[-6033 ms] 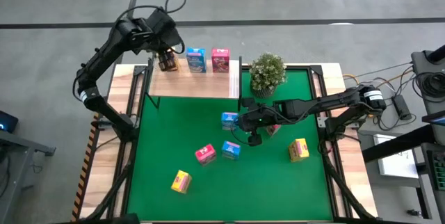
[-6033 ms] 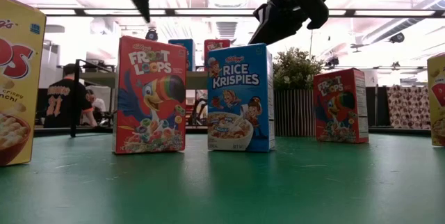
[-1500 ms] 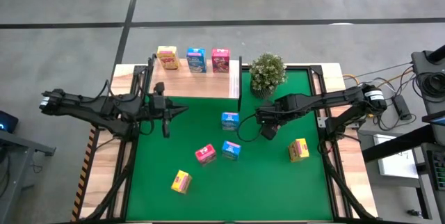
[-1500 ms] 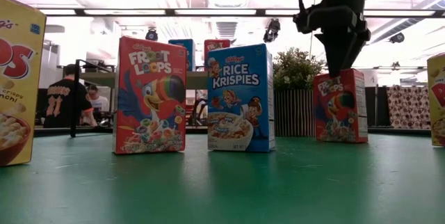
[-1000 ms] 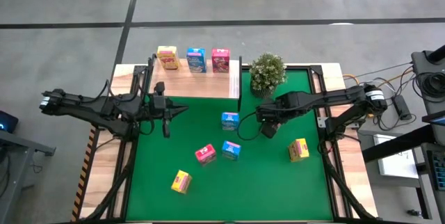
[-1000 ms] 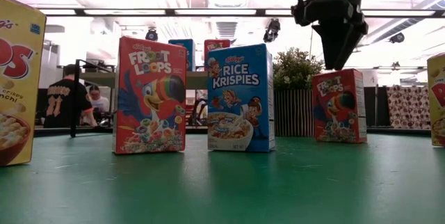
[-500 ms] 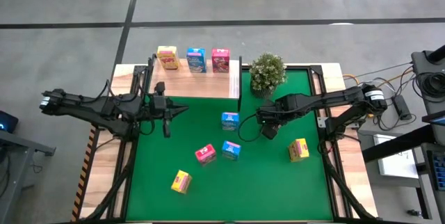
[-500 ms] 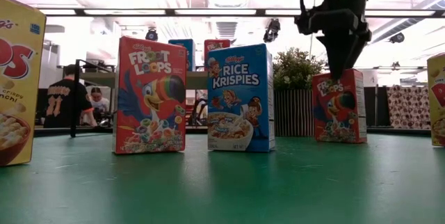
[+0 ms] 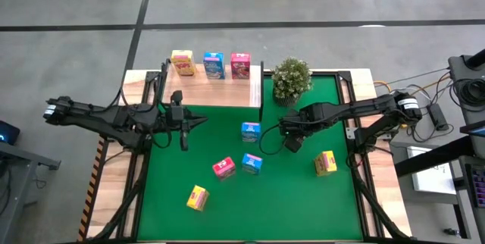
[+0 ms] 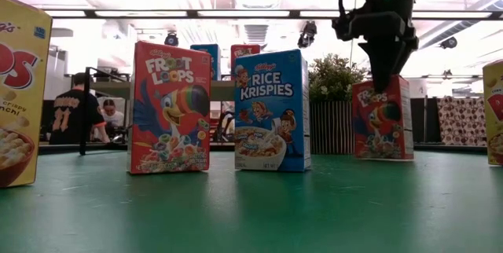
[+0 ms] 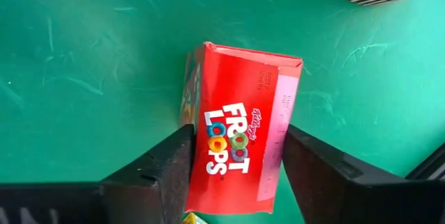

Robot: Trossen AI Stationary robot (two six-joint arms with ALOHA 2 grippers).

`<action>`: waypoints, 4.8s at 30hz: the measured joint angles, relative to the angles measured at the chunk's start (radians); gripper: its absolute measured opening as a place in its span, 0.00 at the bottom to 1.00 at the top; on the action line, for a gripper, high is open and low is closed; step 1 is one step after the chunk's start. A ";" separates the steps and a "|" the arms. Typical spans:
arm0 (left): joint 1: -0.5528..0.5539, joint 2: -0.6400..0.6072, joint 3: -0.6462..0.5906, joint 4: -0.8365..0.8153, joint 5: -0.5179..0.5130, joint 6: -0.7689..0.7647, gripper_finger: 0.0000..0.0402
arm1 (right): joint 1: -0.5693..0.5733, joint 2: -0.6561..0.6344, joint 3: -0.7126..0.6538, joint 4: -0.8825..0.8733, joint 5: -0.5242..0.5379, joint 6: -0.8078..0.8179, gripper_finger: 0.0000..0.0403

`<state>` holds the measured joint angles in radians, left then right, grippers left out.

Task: Stack cereal on shelf
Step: Put the right red cereal box on the shelf aligned with the other red cereal box

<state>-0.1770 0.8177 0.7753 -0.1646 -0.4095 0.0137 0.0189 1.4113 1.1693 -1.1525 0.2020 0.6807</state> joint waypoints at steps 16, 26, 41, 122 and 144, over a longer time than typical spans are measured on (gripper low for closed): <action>0.000 -0.001 -0.001 -0.008 0.000 0.003 0.00 | 0.000 -0.002 0.179 -0.152 -0.030 -0.019 0.46; 0.000 -0.001 -0.011 -0.009 0.001 0.003 0.00 | 0.000 0.004 0.529 -0.193 -0.011 -0.143 0.45; 0.000 -0.008 -0.083 0.068 0.003 0.024 0.00 | -0.022 0.037 0.699 0.117 0.060 -0.517 0.45; 0.000 -0.068 -0.084 0.037 0.000 0.245 0.00 | -0.088 0.470 0.750 0.318 0.128 -0.997 0.03; 0.000 -0.068 -0.084 0.044 0.000 0.258 0.00 | -0.149 0.470 0.560 0.586 0.333 -0.992 0.03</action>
<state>-0.1768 0.7494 0.6914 -0.1204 -0.4095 0.2714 -0.1301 1.8812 1.7294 -0.5660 0.5350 -0.3114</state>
